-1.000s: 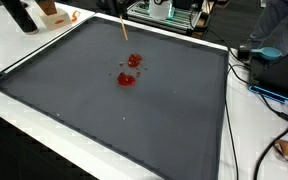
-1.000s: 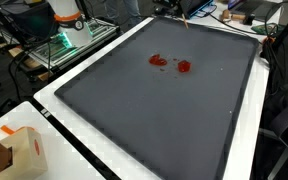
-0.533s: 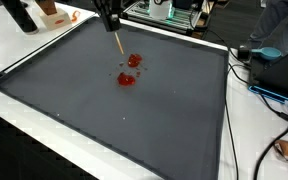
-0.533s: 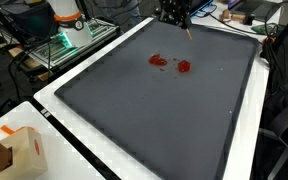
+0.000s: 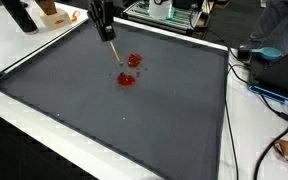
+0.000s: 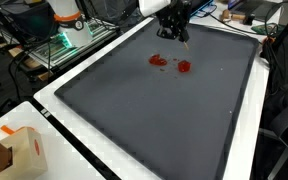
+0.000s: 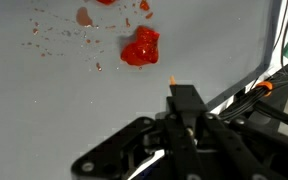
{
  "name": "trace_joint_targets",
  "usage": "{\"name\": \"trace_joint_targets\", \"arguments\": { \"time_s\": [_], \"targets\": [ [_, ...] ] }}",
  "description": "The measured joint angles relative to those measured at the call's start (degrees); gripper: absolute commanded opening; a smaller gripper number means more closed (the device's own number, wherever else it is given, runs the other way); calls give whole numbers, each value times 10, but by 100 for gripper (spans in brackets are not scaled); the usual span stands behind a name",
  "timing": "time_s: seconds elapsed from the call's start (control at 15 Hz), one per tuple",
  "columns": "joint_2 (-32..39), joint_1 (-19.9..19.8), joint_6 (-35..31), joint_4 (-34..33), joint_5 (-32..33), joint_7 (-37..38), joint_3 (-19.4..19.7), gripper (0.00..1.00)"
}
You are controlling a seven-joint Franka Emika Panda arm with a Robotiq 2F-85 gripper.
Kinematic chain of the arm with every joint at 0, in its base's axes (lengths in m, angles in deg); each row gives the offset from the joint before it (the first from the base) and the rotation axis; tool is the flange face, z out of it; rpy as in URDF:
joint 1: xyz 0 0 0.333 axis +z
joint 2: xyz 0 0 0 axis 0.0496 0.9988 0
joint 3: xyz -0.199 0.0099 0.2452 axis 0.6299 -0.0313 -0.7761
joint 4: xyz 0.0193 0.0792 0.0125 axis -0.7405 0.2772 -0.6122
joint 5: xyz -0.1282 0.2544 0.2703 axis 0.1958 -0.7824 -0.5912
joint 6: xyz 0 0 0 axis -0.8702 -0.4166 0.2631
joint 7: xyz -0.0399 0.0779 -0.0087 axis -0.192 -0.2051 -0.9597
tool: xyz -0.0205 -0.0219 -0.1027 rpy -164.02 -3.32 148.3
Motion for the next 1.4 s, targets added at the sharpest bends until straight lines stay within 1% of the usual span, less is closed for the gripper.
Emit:
{"name": "trace_joint_targets", "arguments": {
  "time_s": [0.47,0.87,1.0,1.4],
  "targets": [
    [36,-17,0,-8,-1,9,-6,3],
    [49,-18,0,-14,8,55,-8,3],
    [49,-17,0,-15,26,79,-9,3],
    [44,-10,0,-29,122,190,-10,3]
  ]
}}
